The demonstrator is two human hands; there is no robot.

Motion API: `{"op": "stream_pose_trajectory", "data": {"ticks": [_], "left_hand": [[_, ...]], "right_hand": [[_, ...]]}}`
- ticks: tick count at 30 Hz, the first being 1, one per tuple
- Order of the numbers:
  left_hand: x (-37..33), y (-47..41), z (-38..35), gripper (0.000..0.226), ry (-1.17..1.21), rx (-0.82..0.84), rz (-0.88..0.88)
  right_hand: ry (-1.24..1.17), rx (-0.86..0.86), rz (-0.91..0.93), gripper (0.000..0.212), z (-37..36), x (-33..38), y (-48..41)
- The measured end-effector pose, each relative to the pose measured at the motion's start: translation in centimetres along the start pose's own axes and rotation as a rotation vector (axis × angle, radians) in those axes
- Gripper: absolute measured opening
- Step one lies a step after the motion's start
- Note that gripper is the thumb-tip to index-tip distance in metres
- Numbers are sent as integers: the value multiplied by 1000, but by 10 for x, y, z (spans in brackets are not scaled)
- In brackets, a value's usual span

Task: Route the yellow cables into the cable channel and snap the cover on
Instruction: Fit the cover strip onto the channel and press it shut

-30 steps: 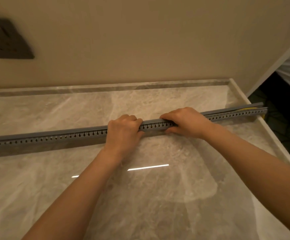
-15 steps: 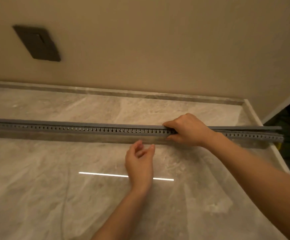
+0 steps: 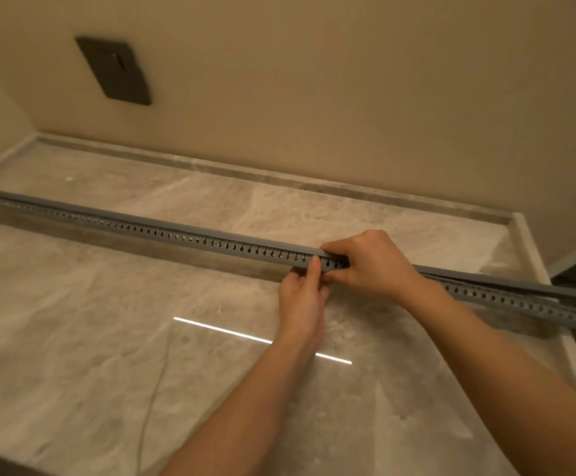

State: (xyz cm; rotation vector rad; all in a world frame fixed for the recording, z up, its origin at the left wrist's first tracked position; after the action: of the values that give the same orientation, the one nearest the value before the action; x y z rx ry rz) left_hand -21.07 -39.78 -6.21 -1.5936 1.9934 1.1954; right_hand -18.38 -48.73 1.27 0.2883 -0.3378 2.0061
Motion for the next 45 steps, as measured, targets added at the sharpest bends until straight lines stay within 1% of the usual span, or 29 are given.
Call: {"op": "stream_pose_trajectory", "data": {"ticks": [3,7,9,13,16,25,32,35,38,41,43,45], "left_hand": [[3,-2,1,26,-25,-58,-54],[6,-2,2,30,-73,-80,-79],[5,-3,2,27,-74,-90,-90],[6,-6,-1,12,-88,-116,-98],[7,-7,-1,13,-106,-131,-101],[7,-11,-2,9,-119,-152,-109],[9,-10,-2,17,-141,-74,-109],[11,-8,-9,23,-153,-4,-46],[18,-2,-27,34,-174,95,96],[25,6,-45,39,-209,85,258],[31,11,-57,47,-220,63,372],[33,11,-62,49,-178,16,444]], "right_hand": [[-35,-75,-19,26,-3,-4,8],[-36,-93,-14,37,-4,-9,21],[2,-90,-37,36,-1,-15,29],[68,-122,-162,29,9,-33,42],[112,-126,-212,23,11,-35,42],[148,-163,-160,24,10,-31,40],[184,-247,-96,26,14,-29,42],[204,-325,-50,25,17,-26,46],[212,-358,-11,27,17,-23,50],[235,-397,28,22,17,-19,54],[240,-435,45,16,17,-19,57],[235,-465,76,11,13,-16,57]]}}
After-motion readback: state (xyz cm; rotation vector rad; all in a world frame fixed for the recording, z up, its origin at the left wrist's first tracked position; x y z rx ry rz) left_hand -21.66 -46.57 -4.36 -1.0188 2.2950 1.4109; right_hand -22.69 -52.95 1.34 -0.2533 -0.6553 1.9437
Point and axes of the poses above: each hand's wrist, its own y-axis away from the middle knuckle, its own z-axis out of the back of the hand, x = y × z, the point moved 5 cm from there along -y, towards the middle knuckle, and after that the axes turned 6 degrees about -y, right-handed, at the moved point
